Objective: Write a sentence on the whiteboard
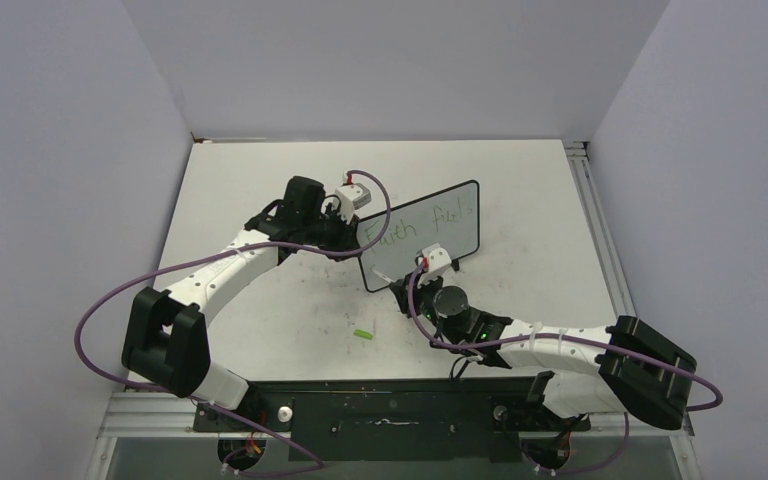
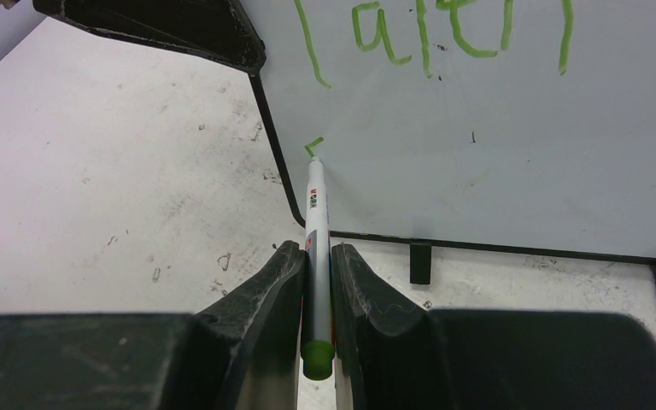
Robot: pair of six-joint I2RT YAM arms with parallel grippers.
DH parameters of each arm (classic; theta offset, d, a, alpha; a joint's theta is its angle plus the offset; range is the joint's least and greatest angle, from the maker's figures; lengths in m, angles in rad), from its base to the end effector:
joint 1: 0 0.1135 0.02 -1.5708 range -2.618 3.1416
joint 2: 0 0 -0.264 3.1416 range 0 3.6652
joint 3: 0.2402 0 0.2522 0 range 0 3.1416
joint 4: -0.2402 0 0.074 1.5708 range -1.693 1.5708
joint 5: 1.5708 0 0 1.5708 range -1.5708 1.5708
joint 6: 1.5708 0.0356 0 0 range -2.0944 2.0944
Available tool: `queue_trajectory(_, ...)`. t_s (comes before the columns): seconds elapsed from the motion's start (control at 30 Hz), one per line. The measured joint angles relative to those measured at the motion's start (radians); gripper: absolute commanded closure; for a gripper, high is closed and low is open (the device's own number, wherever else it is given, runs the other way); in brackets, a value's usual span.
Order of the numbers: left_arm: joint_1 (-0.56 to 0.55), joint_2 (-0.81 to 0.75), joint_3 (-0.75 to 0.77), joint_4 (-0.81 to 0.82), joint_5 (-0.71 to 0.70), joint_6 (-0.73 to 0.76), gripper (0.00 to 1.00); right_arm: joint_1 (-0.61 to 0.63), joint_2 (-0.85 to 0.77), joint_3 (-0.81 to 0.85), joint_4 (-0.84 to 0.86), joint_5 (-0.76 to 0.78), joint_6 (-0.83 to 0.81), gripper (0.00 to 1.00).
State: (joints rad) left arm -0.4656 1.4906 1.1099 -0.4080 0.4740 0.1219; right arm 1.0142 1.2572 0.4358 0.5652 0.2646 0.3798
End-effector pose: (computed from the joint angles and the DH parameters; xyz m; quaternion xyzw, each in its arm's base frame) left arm 0.2814 -0.1596 0.2664 0.3459 0.8343 -0.2772 0.3279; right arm 0.1422 0.2109 0.1987 -0.1682 0.7707 0.3087 0.5314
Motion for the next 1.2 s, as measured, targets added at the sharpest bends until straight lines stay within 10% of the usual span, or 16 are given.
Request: queue_trajectory(1.2,0.0,0.0,0.001,0.0,-0.002,0.005,1.0,-0.001,-0.048,0.0,-0.04,0.061,-0.01,0.95)
